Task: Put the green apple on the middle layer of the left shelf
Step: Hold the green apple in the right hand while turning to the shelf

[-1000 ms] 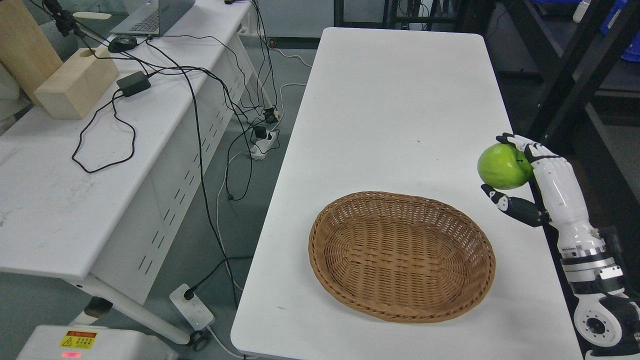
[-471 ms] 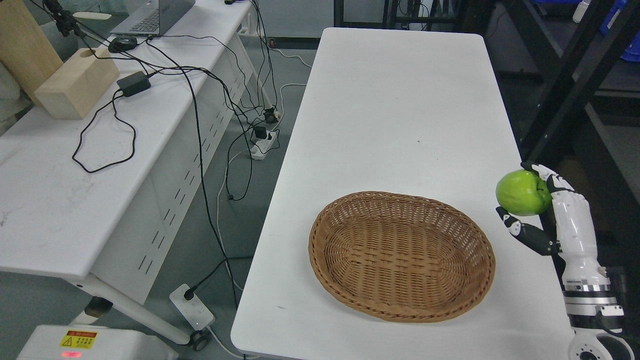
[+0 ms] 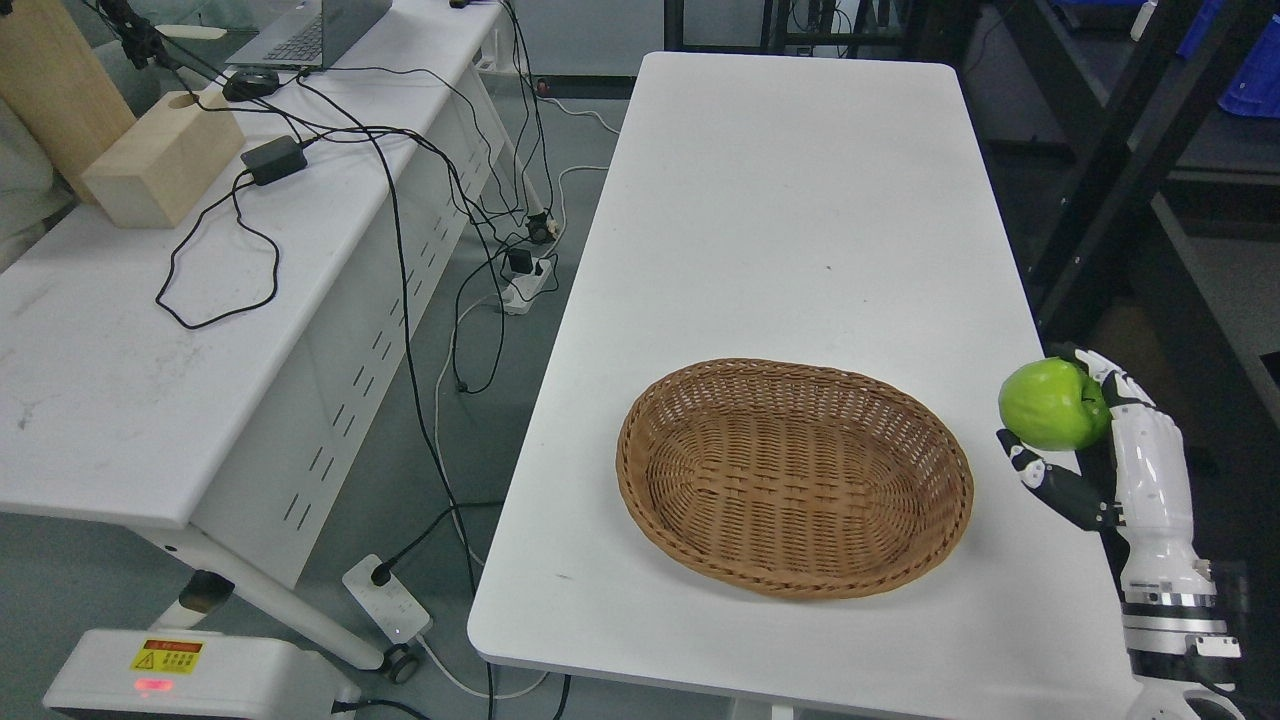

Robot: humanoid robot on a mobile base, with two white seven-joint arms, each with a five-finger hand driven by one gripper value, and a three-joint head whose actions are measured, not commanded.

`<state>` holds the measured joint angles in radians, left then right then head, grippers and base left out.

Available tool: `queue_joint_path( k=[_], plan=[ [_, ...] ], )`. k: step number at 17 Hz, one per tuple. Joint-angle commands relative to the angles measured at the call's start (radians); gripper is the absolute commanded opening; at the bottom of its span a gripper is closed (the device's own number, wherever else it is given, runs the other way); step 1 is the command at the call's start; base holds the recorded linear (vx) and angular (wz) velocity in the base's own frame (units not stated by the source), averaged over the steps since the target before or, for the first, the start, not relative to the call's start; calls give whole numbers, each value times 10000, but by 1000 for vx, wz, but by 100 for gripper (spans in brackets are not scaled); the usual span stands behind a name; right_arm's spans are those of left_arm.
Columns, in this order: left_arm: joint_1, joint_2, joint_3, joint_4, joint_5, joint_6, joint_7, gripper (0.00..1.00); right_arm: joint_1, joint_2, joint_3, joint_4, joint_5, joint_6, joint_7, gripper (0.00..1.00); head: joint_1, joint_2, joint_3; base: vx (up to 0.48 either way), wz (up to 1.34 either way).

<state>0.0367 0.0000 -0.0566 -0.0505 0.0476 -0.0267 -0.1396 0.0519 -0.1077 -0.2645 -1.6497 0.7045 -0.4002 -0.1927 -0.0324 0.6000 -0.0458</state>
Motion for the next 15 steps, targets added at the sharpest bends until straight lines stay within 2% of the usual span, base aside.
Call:
queue_joint_path(
  k=[1,15],
  plan=[
    [1,175,-1,-1,0,6,0,100,109,509,-209,-9,-4,-2,-6,0,0,0,0,-155,0],
    [1,175,-1,14,0,21,0,100,156,524,-209,22,-4,-2,-97,0,0,0,0,-265,-57]
  ],
)
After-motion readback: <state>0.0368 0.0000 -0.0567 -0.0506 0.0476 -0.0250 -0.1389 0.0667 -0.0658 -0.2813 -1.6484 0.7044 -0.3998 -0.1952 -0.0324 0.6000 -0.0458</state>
